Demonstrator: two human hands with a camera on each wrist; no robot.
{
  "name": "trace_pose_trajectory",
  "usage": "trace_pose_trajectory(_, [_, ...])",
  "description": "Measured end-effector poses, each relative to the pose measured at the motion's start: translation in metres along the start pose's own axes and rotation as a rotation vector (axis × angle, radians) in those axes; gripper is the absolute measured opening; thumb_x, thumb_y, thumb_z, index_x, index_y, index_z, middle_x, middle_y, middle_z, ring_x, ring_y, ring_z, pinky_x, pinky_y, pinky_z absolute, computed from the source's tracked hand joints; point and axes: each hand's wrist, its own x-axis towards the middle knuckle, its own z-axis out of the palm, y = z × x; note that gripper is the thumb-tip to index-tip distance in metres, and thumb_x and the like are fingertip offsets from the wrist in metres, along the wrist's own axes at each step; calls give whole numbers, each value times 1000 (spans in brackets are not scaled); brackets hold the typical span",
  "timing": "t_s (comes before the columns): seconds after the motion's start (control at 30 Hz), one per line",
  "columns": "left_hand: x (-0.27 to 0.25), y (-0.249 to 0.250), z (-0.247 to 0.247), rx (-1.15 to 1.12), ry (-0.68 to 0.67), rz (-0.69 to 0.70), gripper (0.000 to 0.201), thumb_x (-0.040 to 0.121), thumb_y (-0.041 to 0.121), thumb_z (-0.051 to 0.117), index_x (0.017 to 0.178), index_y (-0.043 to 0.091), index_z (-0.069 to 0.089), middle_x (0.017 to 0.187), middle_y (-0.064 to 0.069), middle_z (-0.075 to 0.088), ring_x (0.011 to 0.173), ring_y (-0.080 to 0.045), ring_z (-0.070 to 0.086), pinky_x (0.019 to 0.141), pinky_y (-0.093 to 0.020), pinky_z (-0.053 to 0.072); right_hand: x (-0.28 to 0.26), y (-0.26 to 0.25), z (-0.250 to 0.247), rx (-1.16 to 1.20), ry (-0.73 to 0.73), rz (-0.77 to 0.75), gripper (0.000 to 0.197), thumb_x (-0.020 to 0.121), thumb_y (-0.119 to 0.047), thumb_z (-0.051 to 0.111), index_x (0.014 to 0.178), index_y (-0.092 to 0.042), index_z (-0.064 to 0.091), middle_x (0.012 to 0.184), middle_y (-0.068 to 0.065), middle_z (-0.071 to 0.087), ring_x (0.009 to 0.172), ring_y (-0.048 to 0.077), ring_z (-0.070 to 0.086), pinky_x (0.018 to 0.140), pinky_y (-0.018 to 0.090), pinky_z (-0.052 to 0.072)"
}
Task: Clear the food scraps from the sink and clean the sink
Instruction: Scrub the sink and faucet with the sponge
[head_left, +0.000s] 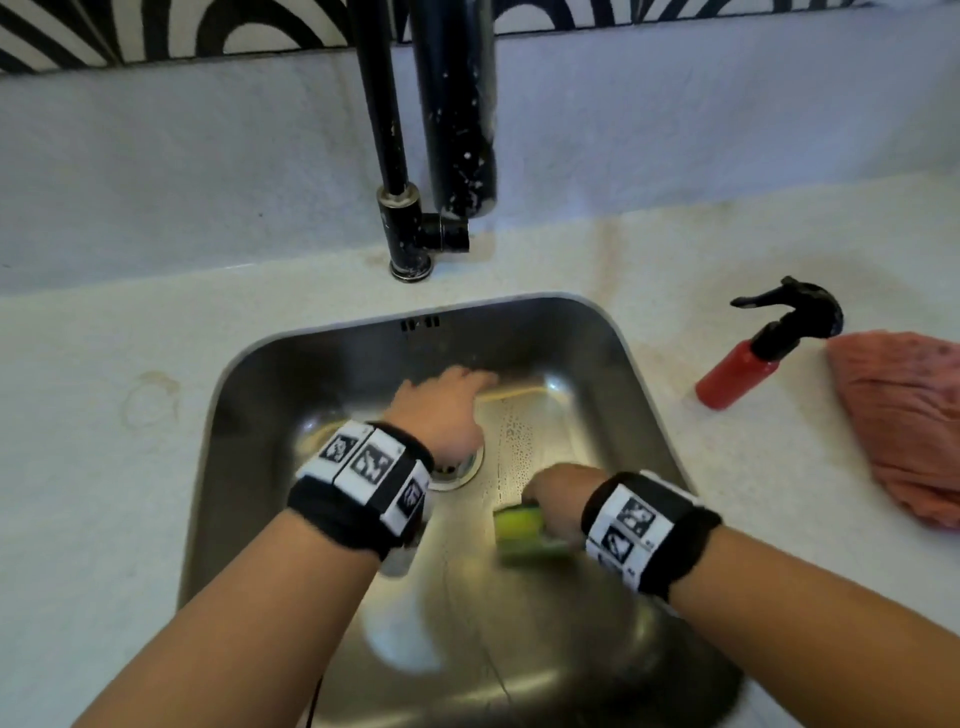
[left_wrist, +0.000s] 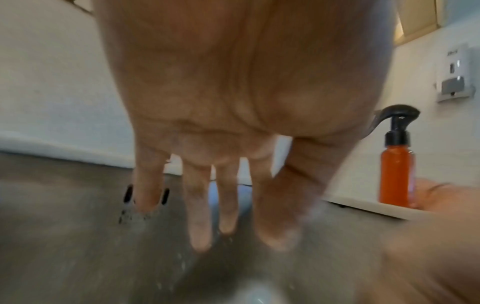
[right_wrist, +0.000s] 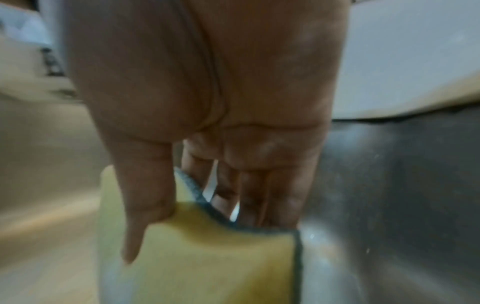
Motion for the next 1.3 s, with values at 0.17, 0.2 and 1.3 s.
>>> trace_pose_trajectory(0.17, [-11, 9, 35, -188, -360, 39, 91, 68, 38, 77, 143, 32, 27, 135, 3, 51, 118, -17, 51, 97, -26, 42, -19, 16, -36, 222, 252, 23, 39, 79, -18, 69, 117, -18, 62, 113, 5, 66, 104, 25, 63, 85, 31, 48])
trace_pose_trajectory(0.2, [-9, 12, 41, -184, -333, 48, 82, 69, 40, 77, 139, 29, 35, 129, 3, 55, 113, -16, 54, 93, -24, 43, -21, 16, -37, 207, 266, 5, 37, 79, -17, 68, 116, -18, 62, 113, 6, 65, 106, 26, 62, 85, 32, 48])
trace_pose_trajectory(1.3, [109, 64, 170, -146, -217, -41, 40, 93, 43, 45, 131, 31, 47, 126, -12, 60, 110, -30, 59, 86, -33, 43, -63, 84, -42, 381, 361, 102, 41, 91, -10, 51, 129, -23, 48, 134, 4, 40, 117, 27, 52, 99, 38, 44])
